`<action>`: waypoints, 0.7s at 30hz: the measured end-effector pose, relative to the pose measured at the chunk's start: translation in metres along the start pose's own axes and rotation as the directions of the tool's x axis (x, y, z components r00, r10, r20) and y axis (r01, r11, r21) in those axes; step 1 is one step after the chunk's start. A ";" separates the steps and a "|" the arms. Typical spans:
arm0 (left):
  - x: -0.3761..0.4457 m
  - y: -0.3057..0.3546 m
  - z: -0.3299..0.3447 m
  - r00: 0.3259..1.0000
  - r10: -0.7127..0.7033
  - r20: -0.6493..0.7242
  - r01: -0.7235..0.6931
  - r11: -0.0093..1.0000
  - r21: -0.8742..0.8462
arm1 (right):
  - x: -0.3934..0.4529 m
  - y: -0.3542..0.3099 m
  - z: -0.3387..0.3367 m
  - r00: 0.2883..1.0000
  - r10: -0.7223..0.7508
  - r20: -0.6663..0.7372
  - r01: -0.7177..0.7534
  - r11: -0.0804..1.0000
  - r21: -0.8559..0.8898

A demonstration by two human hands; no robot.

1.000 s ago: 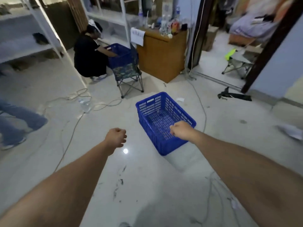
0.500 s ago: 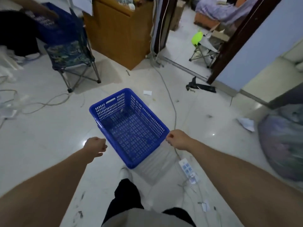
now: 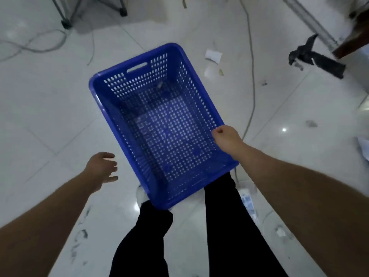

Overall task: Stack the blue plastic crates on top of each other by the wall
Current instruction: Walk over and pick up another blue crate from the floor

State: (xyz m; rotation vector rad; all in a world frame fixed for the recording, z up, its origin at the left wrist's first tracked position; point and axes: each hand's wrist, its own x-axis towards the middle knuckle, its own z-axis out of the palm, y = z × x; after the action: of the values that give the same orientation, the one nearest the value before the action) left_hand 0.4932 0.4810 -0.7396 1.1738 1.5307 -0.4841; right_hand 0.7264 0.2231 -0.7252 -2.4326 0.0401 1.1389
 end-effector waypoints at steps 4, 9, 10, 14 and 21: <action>0.102 0.000 0.036 0.979 0.050 -0.197 -0.043 0.998 0.038 | 0.130 0.007 0.020 0.994 -0.045 -0.102 0.040 0.998 -0.050; 0.176 0.002 0.068 0.949 0.032 -0.315 -0.063 0.994 -0.089 | 0.221 0.020 0.033 0.991 -0.114 -0.076 0.107 0.989 -0.098; 0.181 0.001 0.071 0.936 0.026 -0.352 -0.065 0.993 -0.101 | 0.231 0.020 0.035 0.989 -0.120 -0.089 0.112 0.990 -0.090; 0.161 -0.008 0.068 0.925 0.040 -0.377 -0.091 0.989 -0.117 | 0.234 0.007 0.041 0.983 -0.118 -0.141 0.119 0.993 -0.003; 0.005 -0.088 -0.003 0.934 -0.063 -0.351 -0.103 0.894 -0.436 | 0.104 -0.092 0.029 0.954 -0.284 -0.099 0.272 0.955 -0.121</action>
State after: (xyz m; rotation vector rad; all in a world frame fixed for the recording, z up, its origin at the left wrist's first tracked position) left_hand 0.4159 0.4481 -0.7673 0.9385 1.8160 0.1161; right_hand 0.7939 0.3342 -0.7824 -2.4952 -0.3259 0.8949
